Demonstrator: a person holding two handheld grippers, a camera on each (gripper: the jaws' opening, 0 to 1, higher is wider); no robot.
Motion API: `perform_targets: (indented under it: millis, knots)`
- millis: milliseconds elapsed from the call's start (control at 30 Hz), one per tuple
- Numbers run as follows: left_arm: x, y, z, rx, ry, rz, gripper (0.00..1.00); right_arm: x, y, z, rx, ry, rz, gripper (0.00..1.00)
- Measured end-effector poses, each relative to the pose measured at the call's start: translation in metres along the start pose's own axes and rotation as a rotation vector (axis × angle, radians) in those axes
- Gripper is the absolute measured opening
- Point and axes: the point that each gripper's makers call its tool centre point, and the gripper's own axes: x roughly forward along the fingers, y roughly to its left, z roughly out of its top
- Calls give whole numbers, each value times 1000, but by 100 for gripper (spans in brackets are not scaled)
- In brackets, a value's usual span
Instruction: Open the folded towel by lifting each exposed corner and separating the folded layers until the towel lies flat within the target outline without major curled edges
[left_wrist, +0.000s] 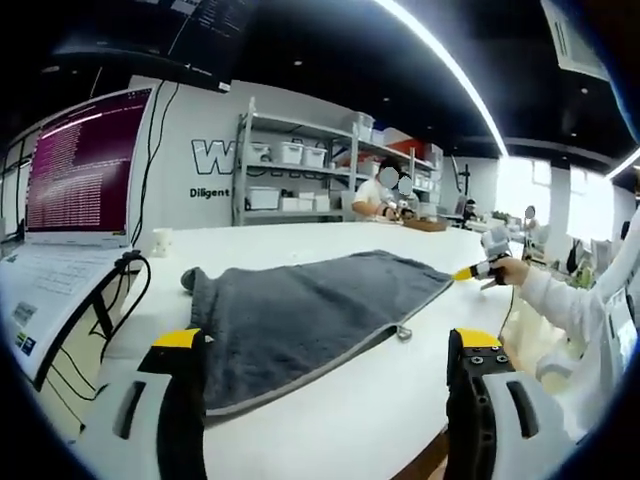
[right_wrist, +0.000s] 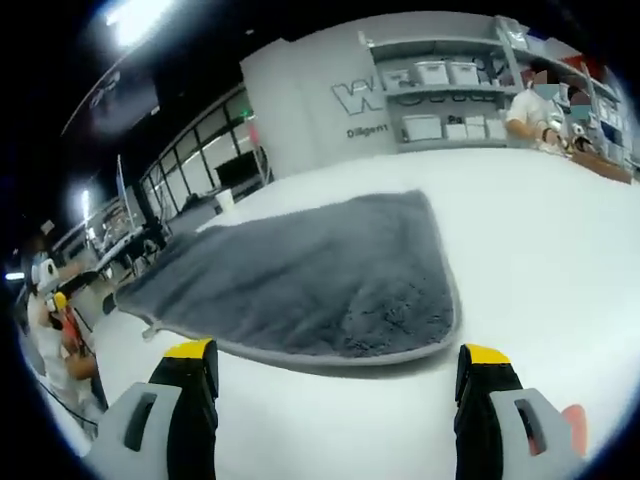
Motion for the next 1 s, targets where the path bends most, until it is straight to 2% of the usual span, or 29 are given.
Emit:
perform_targets:
  millis: [67,167,267,367,467,600,667,800,1000]
  knots:
    - [1,0,0,2,-2,-2,99,1,-1,2,10,-7,-4,98]
    - [1,-1,-1,0,1,-6,99,3,-6,5,27,-20,-13,91]
    - [2,-1,-2,-6,3,-13,99,4,-15,11,93,-60,-46,80]
    - [2,-3,-1,-11,-2,-25,99,4,-23,13,123,-87,-72,69]
    - [2,-4,-1,-16,-1,-28,99,6,-34,15,148,-104,-103,54]
    - [2,-4,-2,-20,1,-29,99,5,-53,15,162,-129,-184,25]
    - [1,-5,-1,-17,-4,-31,98,6,-60,13,164,-129,-221,17]
    - [0,-7,1,-13,-11,-32,98,5,-71,6,117,-94,-295,0]
    - [1,-5,-1,-19,-5,-32,97,0,-83,7,114,-84,-334,0]
